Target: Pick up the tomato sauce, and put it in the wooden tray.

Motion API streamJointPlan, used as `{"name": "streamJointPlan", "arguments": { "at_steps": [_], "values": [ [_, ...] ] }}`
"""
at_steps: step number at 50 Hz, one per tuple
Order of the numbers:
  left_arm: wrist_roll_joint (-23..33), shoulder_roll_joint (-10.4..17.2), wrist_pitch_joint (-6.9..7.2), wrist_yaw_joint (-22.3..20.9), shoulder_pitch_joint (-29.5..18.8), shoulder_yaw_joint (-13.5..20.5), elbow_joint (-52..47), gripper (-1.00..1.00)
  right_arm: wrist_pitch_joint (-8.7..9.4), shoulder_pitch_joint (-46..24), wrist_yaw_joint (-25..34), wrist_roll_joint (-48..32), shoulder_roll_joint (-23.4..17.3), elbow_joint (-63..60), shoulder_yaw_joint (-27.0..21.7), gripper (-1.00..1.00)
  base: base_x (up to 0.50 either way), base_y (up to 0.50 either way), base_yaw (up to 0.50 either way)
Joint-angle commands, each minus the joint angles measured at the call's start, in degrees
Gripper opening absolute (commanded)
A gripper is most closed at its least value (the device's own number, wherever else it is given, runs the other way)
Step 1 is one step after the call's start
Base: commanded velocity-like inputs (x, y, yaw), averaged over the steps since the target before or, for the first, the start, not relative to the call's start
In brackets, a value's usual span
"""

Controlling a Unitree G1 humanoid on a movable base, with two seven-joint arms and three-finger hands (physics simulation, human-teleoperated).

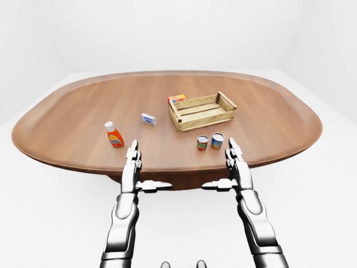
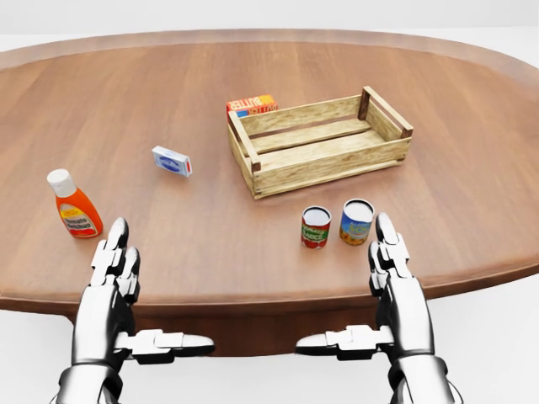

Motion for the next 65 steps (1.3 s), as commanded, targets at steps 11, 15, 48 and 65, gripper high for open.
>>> {"name": "streamJointPlan", "arguments": {
  "at_steps": [11,15,48,65],
  "values": [
    [-0.4,0.9,-0.18,0.2,-1.4,1.7,2.4,1.00,2.05,-1.3,1.2,-2.8,-0.7,1.6,-0.8,1.00,0.50,0.00,0.00],
    [-0.4,0.9,-0.10,0.2,-1.0,1.6,1.8,1.00,1.98,-1.0,1.2,-2.6,-0.7,1.2,-0.7,1.00,0.50,0.00,0.00],
    [-0.2,1.0,0.66,0.1,-1.4,1.6,2.3,1.00,1.24,-1.7,1.5,-3.1,-0.8,2.6,-0.5,1.00,0.50,0.00,0.00],
    [-0.1,0.9,0.68,0.2,-1.3,1.6,2.2,1.00,0.97,-1.6,2.0,-2.9,-0.8,3.0,-0.6,1.00,0.50,0.00,0.00]
  ]
}}
